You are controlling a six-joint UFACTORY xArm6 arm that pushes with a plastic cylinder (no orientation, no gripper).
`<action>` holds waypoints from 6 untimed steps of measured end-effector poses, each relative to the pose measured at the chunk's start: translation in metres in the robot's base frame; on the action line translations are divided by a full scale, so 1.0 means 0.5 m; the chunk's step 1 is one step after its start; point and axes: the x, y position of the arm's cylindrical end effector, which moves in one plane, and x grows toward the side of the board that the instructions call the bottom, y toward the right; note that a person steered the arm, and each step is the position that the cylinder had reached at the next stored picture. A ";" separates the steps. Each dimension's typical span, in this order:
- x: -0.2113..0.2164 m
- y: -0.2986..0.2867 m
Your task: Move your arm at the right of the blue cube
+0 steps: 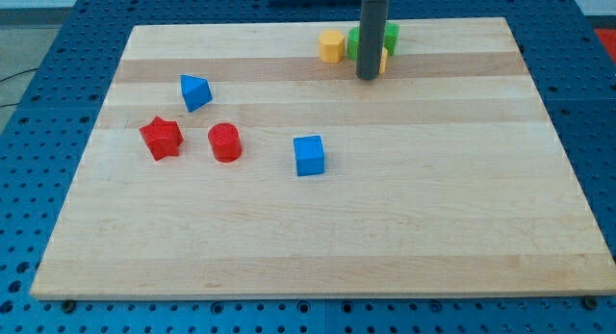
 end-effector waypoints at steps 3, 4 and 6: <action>0.051 -0.002; 0.082 -0.008; 0.031 -0.008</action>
